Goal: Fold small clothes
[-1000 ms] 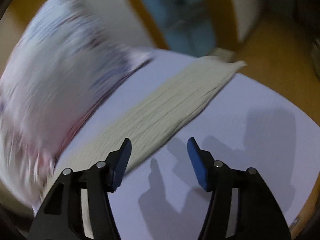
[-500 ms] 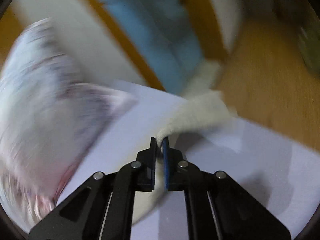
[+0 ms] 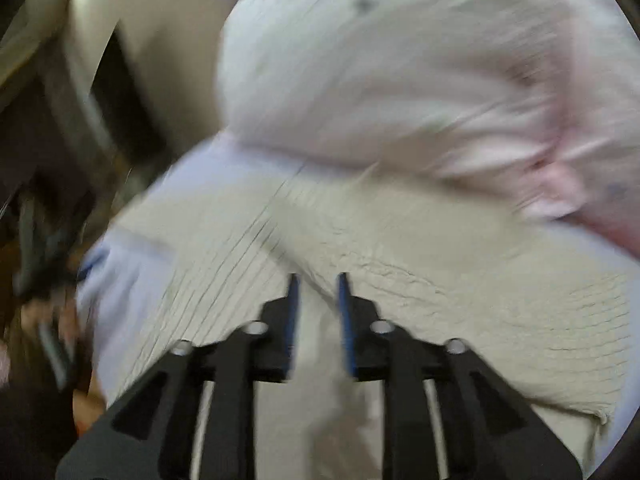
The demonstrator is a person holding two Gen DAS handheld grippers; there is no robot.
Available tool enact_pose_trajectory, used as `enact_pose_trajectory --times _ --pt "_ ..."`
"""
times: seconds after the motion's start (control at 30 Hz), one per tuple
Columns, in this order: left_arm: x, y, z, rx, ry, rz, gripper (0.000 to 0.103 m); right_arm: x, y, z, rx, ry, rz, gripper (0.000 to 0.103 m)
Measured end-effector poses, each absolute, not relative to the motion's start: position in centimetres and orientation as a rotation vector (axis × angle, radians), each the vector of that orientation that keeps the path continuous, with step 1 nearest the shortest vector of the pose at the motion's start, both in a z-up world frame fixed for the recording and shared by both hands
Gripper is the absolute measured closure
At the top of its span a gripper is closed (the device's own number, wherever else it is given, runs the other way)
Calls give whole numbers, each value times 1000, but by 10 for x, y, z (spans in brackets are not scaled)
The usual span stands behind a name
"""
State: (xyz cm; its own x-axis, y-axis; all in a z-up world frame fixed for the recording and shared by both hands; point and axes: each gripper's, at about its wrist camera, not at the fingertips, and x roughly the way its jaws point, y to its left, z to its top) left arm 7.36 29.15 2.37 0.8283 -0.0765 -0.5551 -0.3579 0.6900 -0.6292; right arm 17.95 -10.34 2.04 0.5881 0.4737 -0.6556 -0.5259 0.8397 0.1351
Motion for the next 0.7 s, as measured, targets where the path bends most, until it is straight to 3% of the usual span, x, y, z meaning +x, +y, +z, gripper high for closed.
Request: enact_pose_trajectory --times 0.03,0.07,0.1,0.17,0.43,0.57,0.7 --pt "76 300 21 -832 593 183 24 174 -99 20 -81 733 601 56" --pt "78 308 17 -856 594 197 26 170 -99 22 -77 707 606 40" --pt "80 315 15 -876 593 209 28 165 -104 28 -69 666 596 31" --pt "87 332 8 -925 600 240 29 162 -125 39 -28 613 563 29" --pt "104 401 -9 -1140 555 347 58 158 -197 55 115 571 505 24" --pt "119 415 -1 -1053 629 452 94 158 -232 63 183 535 478 22" --pt "145 363 64 -762 586 375 97 155 -267 66 209 505 421 21"
